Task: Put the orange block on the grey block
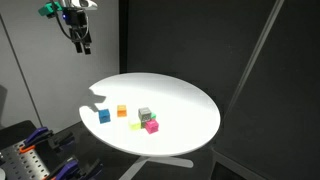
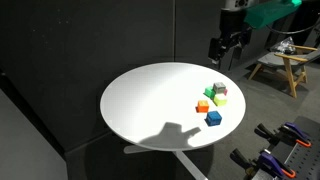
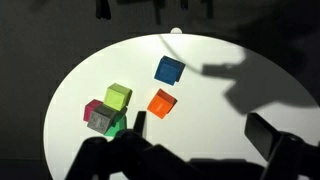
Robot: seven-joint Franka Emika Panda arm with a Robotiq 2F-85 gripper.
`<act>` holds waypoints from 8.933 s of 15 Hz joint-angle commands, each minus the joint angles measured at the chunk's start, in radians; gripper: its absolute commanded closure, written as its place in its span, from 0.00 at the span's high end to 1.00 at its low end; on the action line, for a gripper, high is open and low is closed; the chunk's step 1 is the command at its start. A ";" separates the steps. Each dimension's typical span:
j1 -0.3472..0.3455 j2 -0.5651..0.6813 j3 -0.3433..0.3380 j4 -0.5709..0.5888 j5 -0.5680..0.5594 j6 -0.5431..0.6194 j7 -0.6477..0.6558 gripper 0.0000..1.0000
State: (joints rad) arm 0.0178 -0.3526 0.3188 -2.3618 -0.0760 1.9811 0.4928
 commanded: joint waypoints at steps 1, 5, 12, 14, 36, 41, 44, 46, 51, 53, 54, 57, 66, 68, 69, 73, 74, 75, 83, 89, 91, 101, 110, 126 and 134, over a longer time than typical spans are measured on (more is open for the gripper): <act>0.028 0.003 -0.026 0.002 -0.010 -0.003 0.008 1.00; 0.028 0.003 -0.026 0.002 -0.010 -0.003 0.008 1.00; 0.028 0.003 -0.026 0.002 -0.010 -0.003 0.008 1.00; 0.028 0.003 -0.026 0.002 -0.010 -0.003 0.008 1.00; 0.021 0.288 -0.172 0.072 0.115 0.265 0.117 1.00; 0.026 0.389 -0.209 0.084 0.101 0.400 0.134 1.00; 0.028 0.459 -0.234 0.107 0.102 0.467 0.136 1.00; 0.031 0.505 -0.255 0.123 0.092 0.499 0.152 1.00; 0.046 0.622 -0.305 0.188 0.102 0.491 0.195 1.00; 0.055 0.665 -0.322 0.213 0.104 0.487 0.217 1.00; 0.062 0.686 -0.332 0.226 0.103 0.486 0.234 1.00; 0.079 0.752 -0.363 0.266 0.110 0.475 0.311 1.00; 0.091 0.866 -0.389 0.340 0.130 0.471 0.440 1.00; 0.090 0.874 -0.386 0.341 0.130 0.464 0.429 1.00; 0.091 0.875 -0.385 0.340 0.129 0.459 0.427 1.00; 0.099 0.871 -0.387 0.327 0.123 0.453 0.427 1.00; 0.101 0.868 -0.387 0.324 0.122 0.451 0.426 1.00; 0.102 0.866 -0.387 0.319 0.120 0.449 0.424 1.00; 0.101 0.888 -0.391 0.324 0.113 0.434 0.416 1.00; 0.103 0.920 -0.404 0.331 0.106 0.434 0.413 1.00; 0.103 0.924 -0.408 0.332 0.105 0.434 0.411 1.00; 0.105 0.941 -0.419 0.338 0.105 0.430 0.414 1.00; 0.109 0.955 -0.423 0.347 0.100 0.426 0.419 0.56; 0.133 0.772 -0.395 0.342 0.092 0.165 0.420 0.28; 0.117 0.669 -0.395 0.340 0.059 0.072 0.424 0.28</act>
State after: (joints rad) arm 0.1535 0.3651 -0.0812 -2.0136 0.0050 2.0873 0.9198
